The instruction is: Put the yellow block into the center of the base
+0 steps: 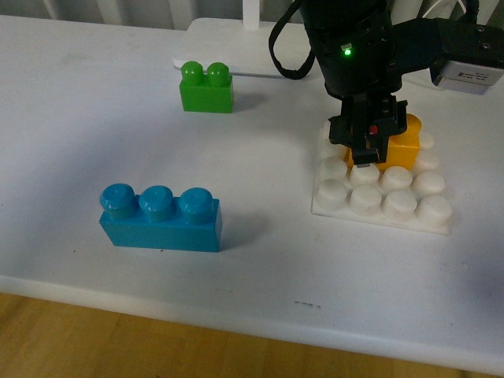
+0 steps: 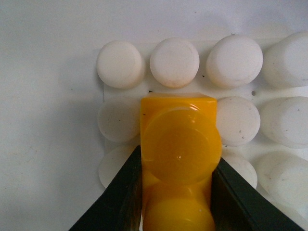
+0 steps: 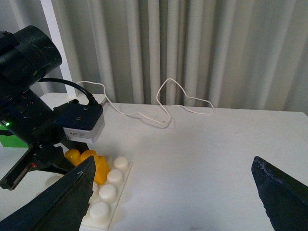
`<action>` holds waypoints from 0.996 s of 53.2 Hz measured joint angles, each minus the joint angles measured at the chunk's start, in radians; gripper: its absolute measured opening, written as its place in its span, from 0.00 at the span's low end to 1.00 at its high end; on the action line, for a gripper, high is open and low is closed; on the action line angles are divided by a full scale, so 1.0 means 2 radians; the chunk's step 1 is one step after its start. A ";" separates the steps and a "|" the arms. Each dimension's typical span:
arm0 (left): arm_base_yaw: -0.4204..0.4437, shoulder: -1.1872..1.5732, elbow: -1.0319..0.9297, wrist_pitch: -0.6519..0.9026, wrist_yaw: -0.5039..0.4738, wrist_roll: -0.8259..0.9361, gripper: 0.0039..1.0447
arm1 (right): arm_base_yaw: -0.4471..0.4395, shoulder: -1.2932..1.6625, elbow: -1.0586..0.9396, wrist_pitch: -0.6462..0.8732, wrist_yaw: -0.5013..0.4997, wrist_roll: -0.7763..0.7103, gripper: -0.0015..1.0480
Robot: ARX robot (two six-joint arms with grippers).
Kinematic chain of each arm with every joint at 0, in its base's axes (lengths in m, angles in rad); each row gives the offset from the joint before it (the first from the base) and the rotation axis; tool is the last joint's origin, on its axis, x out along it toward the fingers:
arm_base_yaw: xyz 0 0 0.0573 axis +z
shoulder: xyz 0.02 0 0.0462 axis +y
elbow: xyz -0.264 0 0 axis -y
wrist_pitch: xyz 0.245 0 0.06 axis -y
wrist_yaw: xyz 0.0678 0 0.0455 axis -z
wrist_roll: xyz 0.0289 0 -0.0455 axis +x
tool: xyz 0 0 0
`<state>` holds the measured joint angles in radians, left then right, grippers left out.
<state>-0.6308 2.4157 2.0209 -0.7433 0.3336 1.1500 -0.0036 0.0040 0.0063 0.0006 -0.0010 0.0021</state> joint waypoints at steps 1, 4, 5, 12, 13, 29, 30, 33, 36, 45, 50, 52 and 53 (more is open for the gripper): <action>-0.001 0.000 0.000 0.000 0.001 0.000 0.30 | 0.000 0.000 0.000 0.000 0.000 0.000 0.91; -0.001 0.001 -0.001 0.003 0.002 0.000 0.30 | 0.000 0.000 0.000 0.000 0.000 0.000 0.91; -0.001 0.001 -0.002 0.004 0.003 0.000 0.30 | 0.000 0.000 0.000 0.000 0.000 0.000 0.91; -0.002 0.001 -0.006 0.010 0.005 -0.002 0.30 | 0.000 0.000 0.000 0.000 0.000 0.000 0.91; -0.002 0.001 -0.007 0.011 0.005 -0.002 0.30 | 0.000 0.000 0.000 0.000 0.000 0.000 0.91; -0.002 0.000 -0.010 0.020 0.005 -0.005 0.30 | 0.000 0.000 0.000 0.000 0.000 0.000 0.91; -0.002 0.000 -0.010 0.021 0.005 -0.005 0.30 | 0.000 0.000 0.000 0.000 0.000 0.000 0.91; -0.001 -0.002 -0.010 0.021 0.004 -0.005 0.30 | 0.000 0.000 0.000 0.000 0.000 0.000 0.91; 0.000 -0.004 -0.012 0.022 0.001 -0.005 0.31 | 0.000 0.000 0.000 0.000 0.000 0.000 0.91; 0.002 -0.012 -0.018 0.028 -0.014 -0.001 0.56 | 0.000 0.000 0.000 0.000 0.000 0.000 0.91; 0.006 -0.021 -0.021 0.028 -0.024 0.001 0.71 | 0.000 0.000 0.000 0.000 0.000 0.000 0.91; 0.008 -0.026 -0.022 0.025 -0.026 0.002 0.78 | 0.000 0.000 0.000 0.000 0.000 0.000 0.91; 0.008 -0.029 -0.023 0.023 -0.026 0.002 0.81 | 0.000 0.000 0.000 0.000 0.000 0.000 0.91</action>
<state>-0.6147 2.3577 1.9743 -0.6979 0.2813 1.1549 -0.0036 0.0040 0.0063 0.0006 -0.0006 0.0021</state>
